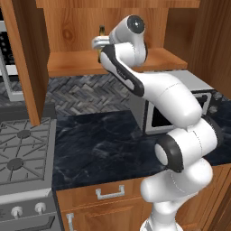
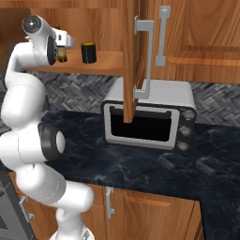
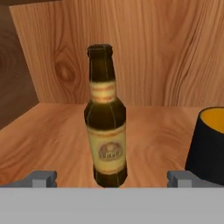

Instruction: Open the cabinet directly in front. Then move the beer and the mug to the dining counter with the jar on it.

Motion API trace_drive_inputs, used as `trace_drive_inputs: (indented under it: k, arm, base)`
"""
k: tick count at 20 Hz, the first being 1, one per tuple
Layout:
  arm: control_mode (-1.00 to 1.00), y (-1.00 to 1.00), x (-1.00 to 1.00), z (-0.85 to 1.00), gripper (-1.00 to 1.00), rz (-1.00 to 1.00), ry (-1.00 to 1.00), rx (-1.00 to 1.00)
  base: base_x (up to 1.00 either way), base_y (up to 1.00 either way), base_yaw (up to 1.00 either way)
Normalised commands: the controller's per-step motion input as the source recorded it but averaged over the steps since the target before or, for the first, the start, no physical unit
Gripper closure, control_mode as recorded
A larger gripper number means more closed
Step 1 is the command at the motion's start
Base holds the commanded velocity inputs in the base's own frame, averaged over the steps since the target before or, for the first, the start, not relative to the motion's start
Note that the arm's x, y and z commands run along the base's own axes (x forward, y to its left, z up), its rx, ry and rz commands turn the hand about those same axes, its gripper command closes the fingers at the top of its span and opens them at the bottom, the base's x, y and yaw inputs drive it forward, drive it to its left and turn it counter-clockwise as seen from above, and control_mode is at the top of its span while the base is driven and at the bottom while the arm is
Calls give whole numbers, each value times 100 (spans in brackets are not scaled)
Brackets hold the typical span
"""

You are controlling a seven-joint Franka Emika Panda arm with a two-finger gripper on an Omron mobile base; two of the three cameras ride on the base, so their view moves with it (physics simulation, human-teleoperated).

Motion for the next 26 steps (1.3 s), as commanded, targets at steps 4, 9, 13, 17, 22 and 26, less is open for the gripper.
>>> trace_drive_inputs:
  k: [4,9,13,17,22,26]
  arm:
    - [-100,9,27,0,-100,0,0,0]
    - [-100,13,28,0,-100,0,0,0]
    - [-100,8,24,0,-100,0,0,0]
    - [-100,6,23,0,-100,0,0,0]
    - [-100,3,25,0,-100,0,0,0]
    - [-100,1,23,0,-100,0,0,0]
  base:
    - [0,0,0]
    - [0,0,0]
    - [0,0,0]
    - [0,0,0]
    - [0,0,0]
    - [0,0,0]
